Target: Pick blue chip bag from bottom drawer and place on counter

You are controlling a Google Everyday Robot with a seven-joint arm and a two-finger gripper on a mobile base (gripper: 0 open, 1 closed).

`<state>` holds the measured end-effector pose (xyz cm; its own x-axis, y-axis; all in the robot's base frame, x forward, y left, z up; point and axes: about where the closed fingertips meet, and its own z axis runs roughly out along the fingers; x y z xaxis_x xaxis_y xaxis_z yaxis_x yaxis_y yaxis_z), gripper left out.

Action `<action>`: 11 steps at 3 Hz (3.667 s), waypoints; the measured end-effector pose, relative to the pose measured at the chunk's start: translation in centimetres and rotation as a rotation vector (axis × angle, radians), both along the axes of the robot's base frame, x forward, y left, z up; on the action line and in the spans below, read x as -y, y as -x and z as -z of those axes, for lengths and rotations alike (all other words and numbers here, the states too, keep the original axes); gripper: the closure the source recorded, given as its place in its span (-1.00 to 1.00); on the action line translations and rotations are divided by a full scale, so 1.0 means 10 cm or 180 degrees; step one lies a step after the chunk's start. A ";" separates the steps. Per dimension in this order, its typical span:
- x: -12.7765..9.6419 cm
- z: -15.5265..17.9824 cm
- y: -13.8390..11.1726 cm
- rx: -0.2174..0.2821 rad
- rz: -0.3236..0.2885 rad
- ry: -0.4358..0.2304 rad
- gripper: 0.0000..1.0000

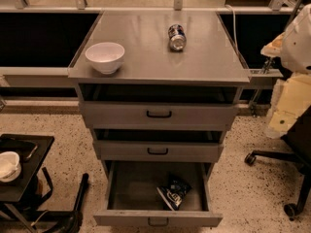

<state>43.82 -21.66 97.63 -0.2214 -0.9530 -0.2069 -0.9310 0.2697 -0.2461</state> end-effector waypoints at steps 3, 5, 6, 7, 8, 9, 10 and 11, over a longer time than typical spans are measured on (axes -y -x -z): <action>-0.02 0.57 0.21 0.0058 -0.0222 -0.0442 -1.00; 0.04 2.29 0.63 -0.0042 -0.0199 -0.0993 -1.00; -0.03 3.15 0.88 -0.0234 -0.0037 -0.0943 -1.00; -0.20 4.03 1.14 -0.0496 0.0096 -0.0755 -1.00; -0.17 4.17 1.15 -0.0426 0.0272 -0.0707 -1.00; -0.17 4.16 1.14 -0.0422 0.0275 -0.0712 -1.00; -0.16 4.19 1.08 -0.0367 0.0248 -0.0776 -1.00; -0.38 4.10 0.72 -0.0121 0.0215 -0.1294 -1.00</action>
Offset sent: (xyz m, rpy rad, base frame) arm -0.0117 -0.0048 -0.0375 0.1021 -0.0038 0.0434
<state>36.62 -17.88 56.60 -0.2954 -0.7783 -0.5540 -0.9142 0.3986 -0.0726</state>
